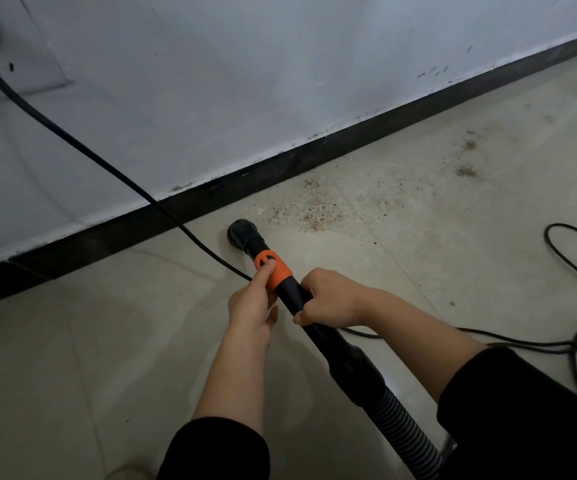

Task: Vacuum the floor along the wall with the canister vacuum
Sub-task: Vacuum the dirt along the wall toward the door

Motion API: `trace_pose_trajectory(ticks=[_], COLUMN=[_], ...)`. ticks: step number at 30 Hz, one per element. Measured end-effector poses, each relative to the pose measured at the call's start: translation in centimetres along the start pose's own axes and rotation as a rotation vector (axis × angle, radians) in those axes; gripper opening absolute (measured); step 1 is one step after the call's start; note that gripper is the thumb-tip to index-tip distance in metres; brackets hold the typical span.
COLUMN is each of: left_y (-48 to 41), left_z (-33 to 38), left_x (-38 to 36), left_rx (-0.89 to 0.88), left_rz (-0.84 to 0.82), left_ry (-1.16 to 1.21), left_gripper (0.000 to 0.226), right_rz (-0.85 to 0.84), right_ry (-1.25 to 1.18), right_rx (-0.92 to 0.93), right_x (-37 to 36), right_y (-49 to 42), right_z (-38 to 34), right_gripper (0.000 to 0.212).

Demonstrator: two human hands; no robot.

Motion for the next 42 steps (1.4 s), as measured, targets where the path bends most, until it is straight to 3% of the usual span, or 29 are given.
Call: trace_pose_trajectory(ticks=[8,14,21,27,33,42], left_y=[-1.2,-2.0,-2.5,-2.8,-3.4,-4.5], left_z=[1.8,2.7,3.6,4.0,3.9,3.4], left_x=[0.8,1.7,3.1,3.9,3.5,1.1], left_rx=[-0.028,-0.030,-0.048,-0.063,-0.051,-0.028], left_rz=[0.048,0.082,0.173,0.210,0.207,0.151], left_ry=[0.022,0.031,0.048,0.071,0.063,-0.016], left_gripper=[0.039,0.028,0.030,0.046,0.033,0.036], right_rz=[0.057,0.053,0.036,0.046,0.079,0.120], right_ry=[0.066,0.119,0.154,0.229,0.246,0.186], right_rx=[0.061,0.087,0.129,0.161,0.151,0.075], right_x=[-0.2,-0.2,-0.3,-0.2,0.4,1.6], right_y=[-1.5,-2.5,-3.5,-3.9,-3.6,-3.2], right_z=[-1.6,-2.9,-4.6,-5.6,-5.5,-3.6], right_gripper=[0.016,0.023,0.025,0.029,0.032,0.026])
Point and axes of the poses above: each hand's wrist, its own y-axis away from the middle knuckle, its own x-axis out of the back of the hand, z = x × y, the point moved 6 cm from there along -y, towards the middle knuckle, and after that the axes turned 7 degrees about y, right-handed, at the moved point
